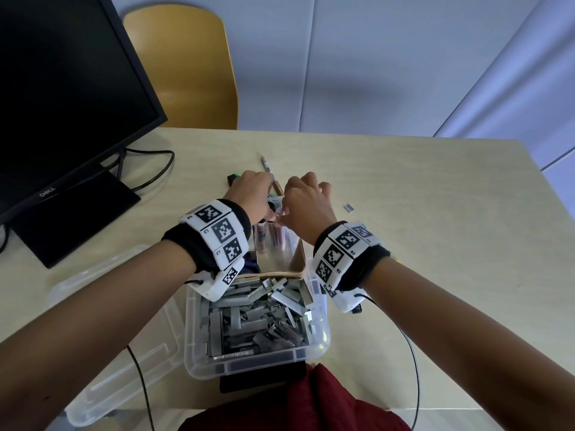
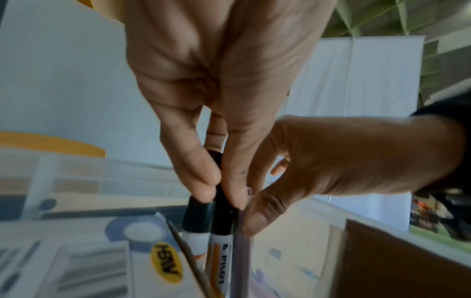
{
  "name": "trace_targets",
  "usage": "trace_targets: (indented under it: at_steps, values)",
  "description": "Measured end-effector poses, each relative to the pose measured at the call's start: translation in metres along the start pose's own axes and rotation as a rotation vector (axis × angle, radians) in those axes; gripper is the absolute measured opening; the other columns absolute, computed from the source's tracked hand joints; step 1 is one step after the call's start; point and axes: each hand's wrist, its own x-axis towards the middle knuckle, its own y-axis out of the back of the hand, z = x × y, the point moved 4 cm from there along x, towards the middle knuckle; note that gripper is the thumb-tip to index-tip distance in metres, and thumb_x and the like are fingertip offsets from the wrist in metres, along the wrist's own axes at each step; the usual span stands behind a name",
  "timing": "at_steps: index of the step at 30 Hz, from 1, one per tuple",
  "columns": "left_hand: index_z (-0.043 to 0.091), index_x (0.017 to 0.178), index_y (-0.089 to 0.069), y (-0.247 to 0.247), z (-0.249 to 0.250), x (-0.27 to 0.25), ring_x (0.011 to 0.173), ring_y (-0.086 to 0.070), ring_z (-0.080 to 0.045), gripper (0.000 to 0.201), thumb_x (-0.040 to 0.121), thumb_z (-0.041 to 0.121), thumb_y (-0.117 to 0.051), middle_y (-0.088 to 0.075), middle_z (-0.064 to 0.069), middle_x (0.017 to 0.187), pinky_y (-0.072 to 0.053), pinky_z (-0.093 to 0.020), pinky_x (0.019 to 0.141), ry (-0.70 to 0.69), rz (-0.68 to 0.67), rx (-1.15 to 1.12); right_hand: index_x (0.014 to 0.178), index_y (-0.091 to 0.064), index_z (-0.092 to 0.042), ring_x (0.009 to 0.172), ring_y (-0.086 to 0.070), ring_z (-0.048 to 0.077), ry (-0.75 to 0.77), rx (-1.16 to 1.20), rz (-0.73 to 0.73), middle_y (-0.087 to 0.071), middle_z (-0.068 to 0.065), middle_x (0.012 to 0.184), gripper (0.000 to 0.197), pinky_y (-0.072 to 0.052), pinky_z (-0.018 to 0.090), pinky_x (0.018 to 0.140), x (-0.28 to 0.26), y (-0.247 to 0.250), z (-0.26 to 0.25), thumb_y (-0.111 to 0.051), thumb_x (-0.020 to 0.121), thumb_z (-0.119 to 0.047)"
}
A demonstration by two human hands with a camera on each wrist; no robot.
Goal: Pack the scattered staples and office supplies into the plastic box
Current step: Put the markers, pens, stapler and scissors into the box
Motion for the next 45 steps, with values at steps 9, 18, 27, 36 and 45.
trace_targets:
  at_steps: [9, 18, 27, 36, 45]
  values:
    - [0.013, 0.116, -0.050, -0.008, -0.011, 0.010, 0.101, -0.049, -0.029, 0.044, 0.077, 0.019, -0.071, -0.048, -0.009, 0.109, -0.038, -0.032, 0.079, -0.116, -0.104, 0.084, 0.099, -0.067, -0.012, 0.119, -0.032, 0.023, 0.013, -0.009, -0.021, -0.052, -0.004, 0.123, 0.017, -0.026, 0.044, 0.098, 0.001, -0.006, 0.004, -0.055, 0.089, -0.020]
    - [-0.002, 0.100, -0.063, -0.006, -0.012, 0.016, 0.053, -0.059, -0.021, 0.035, 0.084, 0.028, -0.064, -0.051, -0.005, 0.066, -0.045, -0.025, 0.050, -0.106, -0.177, -0.043, 0.092, -0.072, -0.007, 0.089, -0.057, 0.011, -0.149, 0.744, -0.136, -0.069, 0.005, 0.102, 0.013, -0.038, 0.021, 0.084, 0.025, 0.018, 0.039, -0.064, 0.082, -0.010]
    - [0.010, 0.066, -0.041, -0.012, -0.018, 0.025, 0.040, -0.061, -0.014, 0.030, 0.081, 0.019, -0.065, -0.044, -0.009, 0.061, -0.035, -0.022, 0.040, -0.130, -0.216, -0.116, 0.094, -0.071, -0.012, 0.105, -0.056, 0.028, -0.124, 0.331, -0.248, -0.067, 0.010, 0.107, 0.027, -0.043, 0.028, 0.090, 0.091, -0.027, 0.062, -0.049, 0.081, -0.001]
    - [0.013, 0.059, -0.028, -0.014, -0.017, 0.032, 0.041, -0.062, -0.019, 0.042, 0.082, 0.013, -0.064, -0.036, -0.005, 0.054, -0.028, -0.015, 0.031, -0.152, -0.259, -0.105, 0.113, -0.064, -0.012, 0.107, -0.054, 0.030, -0.024, 0.155, -0.330, -0.055, 0.016, 0.114, 0.029, -0.037, 0.025, 0.080, 0.125, -0.081, 0.051, -0.050, 0.088, -0.008]
    - [0.010, 0.062, -0.035, -0.013, -0.017, 0.031, 0.039, -0.057, -0.011, 0.036, 0.083, 0.018, -0.062, -0.034, -0.002, 0.051, -0.034, -0.021, 0.044, -0.196, -0.221, -0.061, 0.082, -0.046, -0.016, 0.081, -0.053, 0.030, -0.113, 0.369, -0.215, -0.056, 0.011, 0.084, 0.015, -0.032, 0.025, 0.065, 0.117, -0.087, 0.057, -0.049, 0.083, -0.001]
